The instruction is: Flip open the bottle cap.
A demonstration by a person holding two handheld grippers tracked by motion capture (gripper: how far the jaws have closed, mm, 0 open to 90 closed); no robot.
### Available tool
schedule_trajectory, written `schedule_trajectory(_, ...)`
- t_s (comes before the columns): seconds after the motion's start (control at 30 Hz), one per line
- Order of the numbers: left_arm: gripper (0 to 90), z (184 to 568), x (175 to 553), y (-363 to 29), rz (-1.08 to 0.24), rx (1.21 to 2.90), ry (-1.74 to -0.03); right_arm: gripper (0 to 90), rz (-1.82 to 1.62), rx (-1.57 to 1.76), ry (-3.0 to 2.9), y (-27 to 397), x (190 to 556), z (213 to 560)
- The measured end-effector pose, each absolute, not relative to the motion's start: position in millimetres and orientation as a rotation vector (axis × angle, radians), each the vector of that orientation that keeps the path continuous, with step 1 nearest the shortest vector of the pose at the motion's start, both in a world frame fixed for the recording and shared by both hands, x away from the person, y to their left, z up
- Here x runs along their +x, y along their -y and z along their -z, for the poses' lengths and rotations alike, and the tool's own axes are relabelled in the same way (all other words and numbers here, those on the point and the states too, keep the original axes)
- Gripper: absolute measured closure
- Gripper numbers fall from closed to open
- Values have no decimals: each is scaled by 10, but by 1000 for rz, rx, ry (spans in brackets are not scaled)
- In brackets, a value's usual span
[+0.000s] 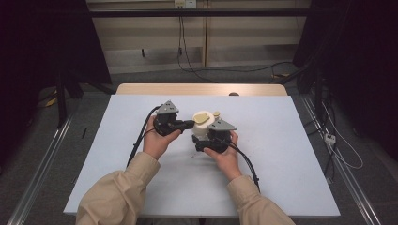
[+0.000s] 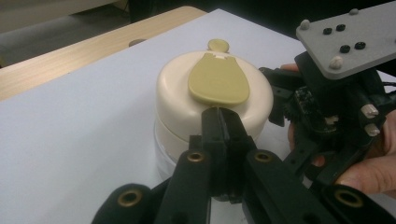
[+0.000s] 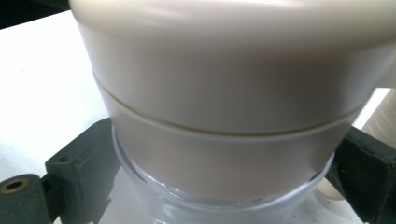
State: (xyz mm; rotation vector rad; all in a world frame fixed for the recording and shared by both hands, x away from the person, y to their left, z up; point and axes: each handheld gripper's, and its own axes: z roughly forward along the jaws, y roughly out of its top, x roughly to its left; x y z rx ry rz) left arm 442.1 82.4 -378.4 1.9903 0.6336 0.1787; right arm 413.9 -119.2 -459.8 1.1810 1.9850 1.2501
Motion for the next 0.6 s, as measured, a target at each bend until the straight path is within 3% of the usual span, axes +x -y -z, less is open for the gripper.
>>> schedule_trajectory(0.6,900,3715,4433,-795,-189,1983,-629,50,-1248,1181,-1985,1190,4138,4597)
